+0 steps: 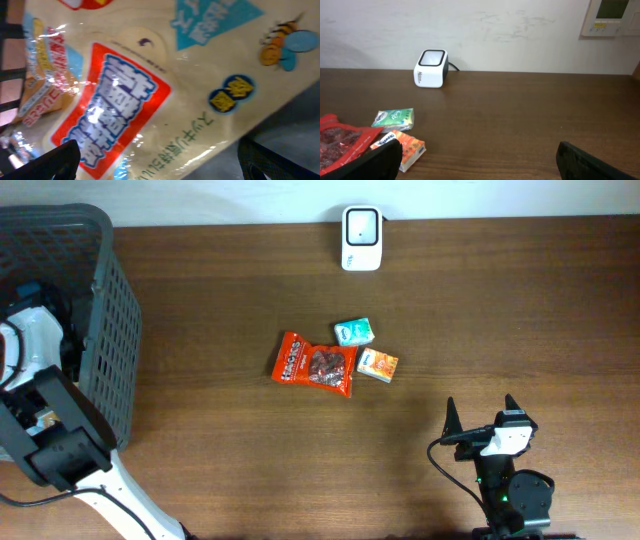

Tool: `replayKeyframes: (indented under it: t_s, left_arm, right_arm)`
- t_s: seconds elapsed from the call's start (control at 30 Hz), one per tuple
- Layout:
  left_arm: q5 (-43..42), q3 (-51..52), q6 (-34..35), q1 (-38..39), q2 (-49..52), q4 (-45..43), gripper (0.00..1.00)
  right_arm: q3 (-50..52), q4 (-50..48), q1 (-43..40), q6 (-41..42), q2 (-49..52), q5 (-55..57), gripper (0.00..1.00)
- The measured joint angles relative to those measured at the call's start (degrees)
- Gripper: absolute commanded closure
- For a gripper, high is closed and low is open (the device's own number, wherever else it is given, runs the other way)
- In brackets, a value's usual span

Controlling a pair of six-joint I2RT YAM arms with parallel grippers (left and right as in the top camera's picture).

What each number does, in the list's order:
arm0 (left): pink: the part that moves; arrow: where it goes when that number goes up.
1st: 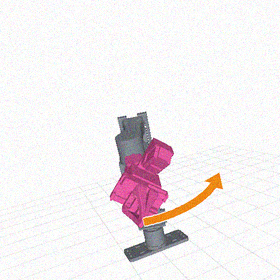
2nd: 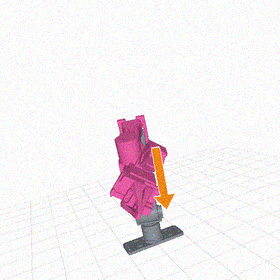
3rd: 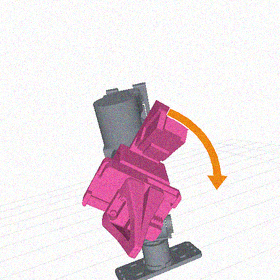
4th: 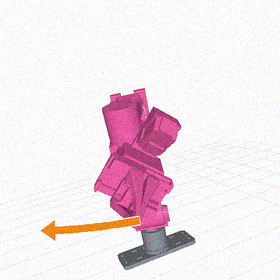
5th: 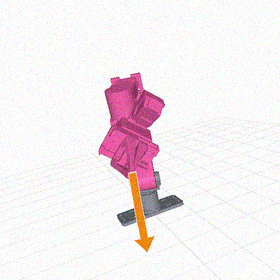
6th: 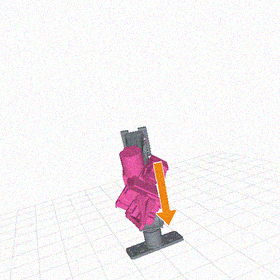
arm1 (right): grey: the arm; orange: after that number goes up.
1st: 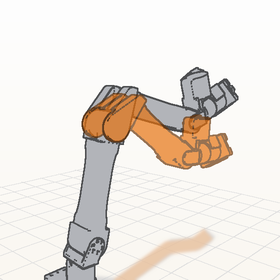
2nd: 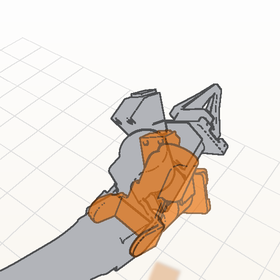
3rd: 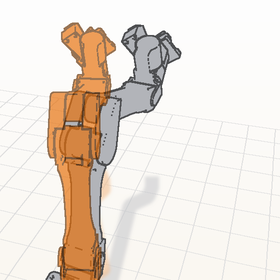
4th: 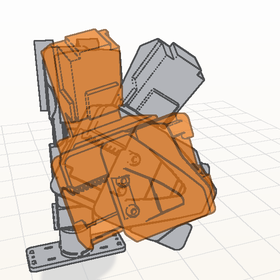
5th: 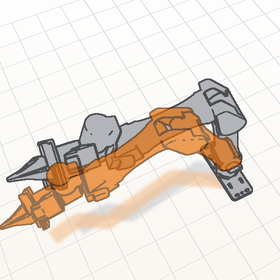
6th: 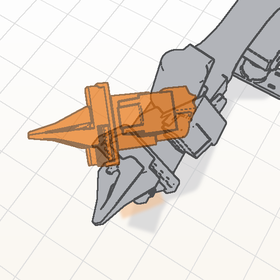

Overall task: Scan the item barcode
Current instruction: 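Reach the left gripper into the basket and grasp the large wipes pack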

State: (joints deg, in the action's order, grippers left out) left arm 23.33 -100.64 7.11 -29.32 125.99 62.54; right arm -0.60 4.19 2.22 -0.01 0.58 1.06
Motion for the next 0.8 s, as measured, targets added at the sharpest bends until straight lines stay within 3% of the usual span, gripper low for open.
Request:
replayKeyframes:
  t_s: [0.1, 0.17, 0.33, 0.6, 0.8]
  left_arm:
    - [1.4, 0.24, 0.0, -0.42, -0.04, -0.35, 0.07]
    - [1.6, 0.61, 0.04, -1.16, -0.11, -0.87, 0.27]
    - [-2.47, 1.18, 0.13, -2.45, -0.11, -1.38, 0.44]
    - [-2.71, 1.53, -0.2, -2.95, -0.11, -1.7, 0.98]
    - [-1.97, 1.53, -0.04, -3.06, -0.11, -2.03, 1.0]
  right_arm:
    - [0.0, 0.0, 0.0, -0.02, 0.0, 0.0, 0.02]
    - [0.0, 0.0, 0.0, -0.02, 0.0, 0.0, 0.02]
    - [0.0, 0.0, 0.0, 0.0, 0.0, 0.0, 0.02]
    - [0.0, 0.0, 0.0, 0.0, 0.0, 0.0, 0.02]
    - [0.0, 0.0, 0.0, 0.0, 0.0, 0.0, 0.02]
